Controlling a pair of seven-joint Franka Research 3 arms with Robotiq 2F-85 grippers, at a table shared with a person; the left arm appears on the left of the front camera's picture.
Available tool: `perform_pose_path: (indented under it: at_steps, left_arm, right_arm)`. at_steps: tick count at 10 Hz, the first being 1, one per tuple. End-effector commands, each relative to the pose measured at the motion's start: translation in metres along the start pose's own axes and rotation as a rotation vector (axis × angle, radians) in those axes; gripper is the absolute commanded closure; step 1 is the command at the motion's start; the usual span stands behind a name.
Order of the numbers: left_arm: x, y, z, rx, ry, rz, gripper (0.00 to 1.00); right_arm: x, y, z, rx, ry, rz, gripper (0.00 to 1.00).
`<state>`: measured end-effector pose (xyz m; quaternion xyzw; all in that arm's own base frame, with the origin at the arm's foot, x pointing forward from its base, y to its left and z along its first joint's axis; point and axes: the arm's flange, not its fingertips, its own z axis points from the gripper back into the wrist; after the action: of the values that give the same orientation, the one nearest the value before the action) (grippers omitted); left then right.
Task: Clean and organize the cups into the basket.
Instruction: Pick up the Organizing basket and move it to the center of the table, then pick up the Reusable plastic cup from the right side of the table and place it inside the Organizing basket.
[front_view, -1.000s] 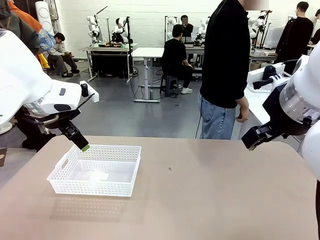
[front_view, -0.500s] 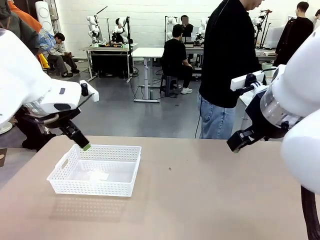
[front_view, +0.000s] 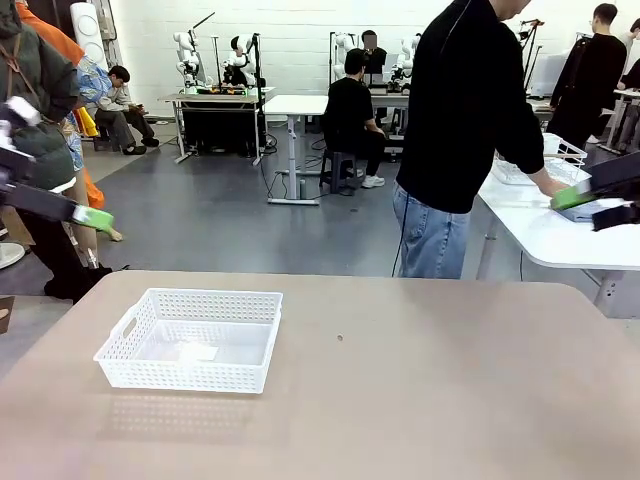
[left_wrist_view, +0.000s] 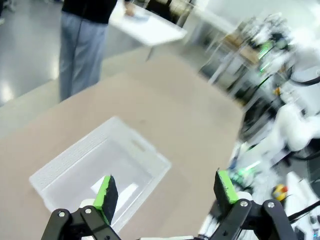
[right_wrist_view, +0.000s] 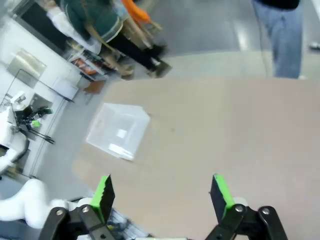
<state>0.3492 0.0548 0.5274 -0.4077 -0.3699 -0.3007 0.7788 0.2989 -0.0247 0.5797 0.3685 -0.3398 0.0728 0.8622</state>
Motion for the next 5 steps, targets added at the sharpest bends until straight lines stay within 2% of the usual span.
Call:
perform_pose_path:
  at_steps: [1, 2, 3, 4, 5]
  left_arm:
    - [-0.015, 0.04, 0.018, -0.36, -0.242, 0.459, 0.0]
    - [-0.026, 0.054, 0.026, -0.257, -0.161, 0.514, 0.0]
    - [-0.036, 0.067, 0.029, -0.194, -0.027, 0.557, 0.0]
    - [-0.045, 0.075, 0.037, -0.145, 0.05, 0.597, 0.0]
    - [-0.054, 0.082, 0.05, -0.092, 0.077, 0.626, 0.0]
  right_arm:
    - [-0.069, -0.067, 0.016, 0.381, -0.088, -0.473, 0.0]
    - [-0.078, -0.092, 0.017, 0.36, -0.044, -0.554, 0.0]
    - [-0.086, -0.112, 0.016, 0.319, 0.01, -0.61, 0.0]
    - [-0.094, -0.124, 0.018, 0.298, 0.052, -0.639, 0.0]
    - [-0.099, -0.129, 0.026, 0.277, 0.08, -0.636, 0.0]
